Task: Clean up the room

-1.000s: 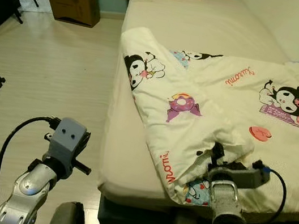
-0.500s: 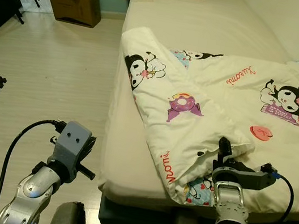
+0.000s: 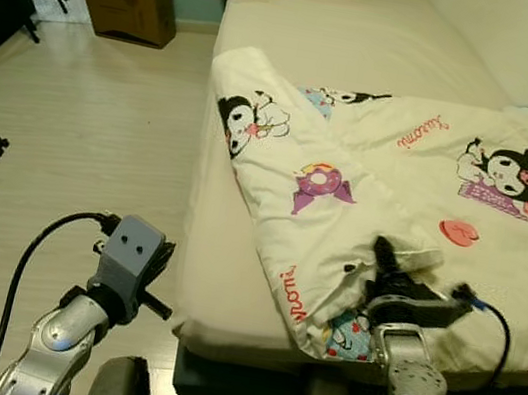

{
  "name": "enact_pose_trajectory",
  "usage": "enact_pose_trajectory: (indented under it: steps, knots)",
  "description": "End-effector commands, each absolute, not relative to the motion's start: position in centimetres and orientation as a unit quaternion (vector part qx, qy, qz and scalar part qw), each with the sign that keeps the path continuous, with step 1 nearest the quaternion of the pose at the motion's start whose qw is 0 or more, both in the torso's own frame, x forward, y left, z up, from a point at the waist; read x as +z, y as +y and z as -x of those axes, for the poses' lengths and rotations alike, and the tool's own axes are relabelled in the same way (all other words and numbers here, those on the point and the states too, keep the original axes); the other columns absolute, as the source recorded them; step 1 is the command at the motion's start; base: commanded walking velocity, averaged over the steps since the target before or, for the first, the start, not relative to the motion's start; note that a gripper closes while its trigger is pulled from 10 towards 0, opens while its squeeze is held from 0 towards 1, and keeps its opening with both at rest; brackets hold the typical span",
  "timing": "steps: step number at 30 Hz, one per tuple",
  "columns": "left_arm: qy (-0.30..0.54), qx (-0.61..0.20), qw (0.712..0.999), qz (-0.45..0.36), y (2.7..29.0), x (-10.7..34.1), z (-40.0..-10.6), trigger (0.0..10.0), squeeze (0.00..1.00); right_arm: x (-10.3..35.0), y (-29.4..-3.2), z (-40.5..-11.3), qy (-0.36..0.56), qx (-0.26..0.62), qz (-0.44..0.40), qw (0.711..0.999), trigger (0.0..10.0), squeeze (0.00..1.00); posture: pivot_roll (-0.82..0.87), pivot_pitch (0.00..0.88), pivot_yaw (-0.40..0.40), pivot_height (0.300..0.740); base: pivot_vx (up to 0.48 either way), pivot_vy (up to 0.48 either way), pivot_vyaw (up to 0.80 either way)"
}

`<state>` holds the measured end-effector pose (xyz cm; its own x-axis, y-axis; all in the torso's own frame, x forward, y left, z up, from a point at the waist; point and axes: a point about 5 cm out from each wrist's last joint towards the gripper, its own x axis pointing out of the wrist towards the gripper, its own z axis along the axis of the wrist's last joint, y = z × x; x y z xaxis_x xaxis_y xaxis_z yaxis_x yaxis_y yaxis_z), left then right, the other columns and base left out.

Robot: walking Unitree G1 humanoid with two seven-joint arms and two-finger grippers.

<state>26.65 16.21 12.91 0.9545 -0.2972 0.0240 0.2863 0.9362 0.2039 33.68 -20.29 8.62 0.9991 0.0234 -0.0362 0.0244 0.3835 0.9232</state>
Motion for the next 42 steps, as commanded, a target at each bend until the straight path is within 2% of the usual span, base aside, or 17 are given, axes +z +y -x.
enact_pose_trajectory:
  steps: [1,7,13,14,18,19,23,28,29,31,32,33,38,42]
  knots:
    - [-0.008,-0.144,0.984,-0.104,16.7,12.2,-26.5,10.0,0.00,8.3,-19.2,-33.9,0.046,0.022,-0.549,0.834,10.0,0.00,0.00,0.218,0.081,0.531,0.000,0.000,0.00]
    - [-0.012,-0.143,0.984,-0.105,16.8,12.4,-26.6,10.0,0.00,8.5,-19.1,-34.6,0.055,0.021,-0.534,0.843,10.0,0.00,0.01,0.217,0.079,0.531,0.000,0.000,0.00]
    - [-0.016,-0.139,0.984,-0.107,17.0,12.6,-26.7,10.0,0.00,9.6,-20.1,-35.3,0.006,-0.003,-0.565,0.825,9.8,0.00,0.01,0.214,0.076,0.531,0.000,0.000,0.00]
    - [-0.016,-0.138,0.985,-0.107,17.0,12.6,-26.7,10.0,0.00,9.7,-20.3,-35.4,0.000,-0.008,-0.568,0.823,6.2,0.00,0.01,0.214,0.076,0.531,0.000,0.000,0.00]
    - [-0.016,-0.136,0.985,-0.108,17.1,12.6,-26.7,10.0,0.00,9.8,-20.9,-35.4,-0.016,-0.029,-0.576,0.817,6.6,0.00,0.01,0.214,0.076,0.531,0.000,0.000,0.00]
    - [-0.017,-0.136,0.985,-0.108,17.1,12.6,-26.7,10.0,0.00,9.9,-21.2,-35.4,-0.024,-0.036,-0.580,0.814,10.0,0.00,0.01,0.214,0.076,0.531,0.000,0.000,0.00]
    - [-0.018,-0.134,0.985,-0.109,17.2,12.7,-26.8,10.0,0.00,10.1,-21.8,-35.4,-0.050,-0.053,-0.593,0.802,10.0,0.00,0.01,0.202,0.076,0.531,0.000,0.000,0.00]
    - [-0.018,-0.135,0.984,-0.111,17.2,12.6,-26.9,10.0,0.00,10.3,-21.8,-35.5,-0.054,-0.049,-0.594,0.801,10.0,0.00,0.01,0.198,0.078,0.531,0.000,0.000,0.00]
    - [-0.018,-0.135,0.984,-0.111,17.2,12.6,-26.9,10.0,0.00,10.3,-21.7,-35.6,-0.055,-0.047,-0.595,0.800,7.3,0.00,0.00,0.194,0.077,0.531,0.000,0.000,0.00]
    - [-0.018,-0.135,0.984,-0.111,17.2,12.6,-26.9,10.0,0.00,10.3,-21.7,-35.6,-0.055,-0.047,-0.595,0.800,7.3,0.00,0.00,0.194,0.077,0.531,0.000,0.000,0.00]
    - [-0.018,-0.135,0.984,-0.111,17.2,12.6,-26.9,10.0,0.00,10.4,-21.6,-35.6,-0.057,-0.045,-0.596,0.800,2.3,0.00,0.00,0.193,0.077,0.531,0.000,0.000,0.00]
    - [-0.019,-0.135,0.985,-0.110,17.2,12.6,-27.0,10.0,0.00,10.4,-21.4,-35.6,-0.057,-0.040,-0.594,0.801,0.0,0.00,0.00,0.190,0.076,0.531,0.000,0.000,0.00]
    - [-0.029,-0.143,0.986,-0.081,16.9,13.0,-26.8,10.0,0.00,10.4,-21.1,-35.6,-0.056,-0.030,-0.585,0.808,0.0,0.00,0.00,0.187,0.074,0.531,0.000,0.000,0.00]
    - [-0.057,-0.228,0.971,-0.036,15.3,13.9,-25.6,10.0,0.00,11.1,-20.4,-35.8,-0.062,0.007,-0.564,0.824,0.0,0.00,0.00,0.184,0.071,0.531,0.000,0.000,0.00]
